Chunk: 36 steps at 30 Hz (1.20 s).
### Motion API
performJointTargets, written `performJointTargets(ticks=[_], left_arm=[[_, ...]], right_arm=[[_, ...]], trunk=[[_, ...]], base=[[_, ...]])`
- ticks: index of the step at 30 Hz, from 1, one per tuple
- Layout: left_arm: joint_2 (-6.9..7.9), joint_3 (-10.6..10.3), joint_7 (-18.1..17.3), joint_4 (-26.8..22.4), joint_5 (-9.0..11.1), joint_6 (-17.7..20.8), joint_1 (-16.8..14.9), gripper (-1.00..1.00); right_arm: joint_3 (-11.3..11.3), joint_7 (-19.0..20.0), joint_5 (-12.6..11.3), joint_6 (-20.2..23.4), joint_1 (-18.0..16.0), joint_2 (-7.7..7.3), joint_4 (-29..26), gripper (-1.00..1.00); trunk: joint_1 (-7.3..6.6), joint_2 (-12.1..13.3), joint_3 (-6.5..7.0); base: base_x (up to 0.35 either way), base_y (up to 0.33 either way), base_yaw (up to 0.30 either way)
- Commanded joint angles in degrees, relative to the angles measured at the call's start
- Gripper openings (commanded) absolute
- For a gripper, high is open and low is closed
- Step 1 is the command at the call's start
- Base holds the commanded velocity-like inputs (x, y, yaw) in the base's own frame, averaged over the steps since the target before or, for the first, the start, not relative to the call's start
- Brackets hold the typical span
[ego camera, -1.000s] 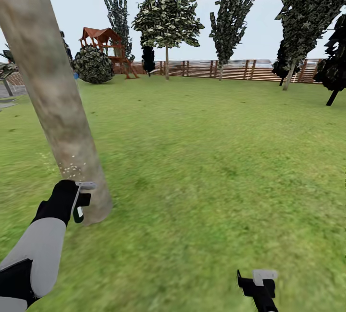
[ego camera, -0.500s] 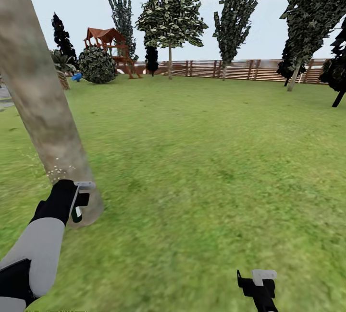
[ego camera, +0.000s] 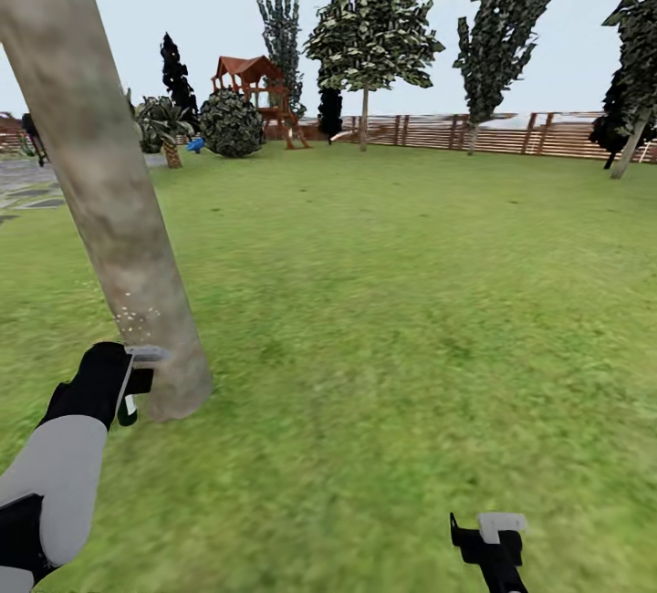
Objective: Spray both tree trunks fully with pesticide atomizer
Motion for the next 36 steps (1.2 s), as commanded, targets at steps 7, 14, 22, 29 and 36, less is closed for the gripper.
performJointTargets(ticks=[7, 14, 22, 29, 36], left_arm=[[0.0, -0.1, -0.6, 0.0, -0.3, 0.1, 0.0, -1.0], [-0.2, -0.2, -0.6, 0.0, -0.3, 0.1, 0.0, -1.0], [-0.2, 0.0, -0.6, 0.0, -0.3, 0.1, 0.0, -1.0], [-0.22, -0.2, -0.6, 0.0, -0.3, 0.1, 0.1, -1.0], [-0.51, 0.1, -0.5, 0.5, -0.1, 0.1, 0.2, -1.0]], right_arm=[[-0.4, -0.2, 0.6, -0.1, 0.0, 0.0, 0.1, 1.0], [-0.4, -0.2, 0.6, -0.1, 0.0, 0.0, 0.1, 1.0], [-0.4, -0.2, 0.6, -0.1, 0.0, 0.08, 0.1, 1.0], [-0.4, -0.2, 0.6, -0.1, 0.0, 0.09, 0.1, 1.0], [-0.4, -0.1, 0.6, -0.1, 0.0, 0.09, 0.1, 1.0]], trunk=[[0.01, 0.0, -0.06], [0.01, 0.0, -0.06], [0.01, 0.0, -0.06], [0.01, 0.0, -0.06], [0.01, 0.0, -0.06]], base=[[0.18, -0.242, 0.275], [0.226, -0.205, 0.051], [0.227, -0.202, 0.088], [0.165, -0.232, 0.274], [0.104, -0.26, 0.277]])
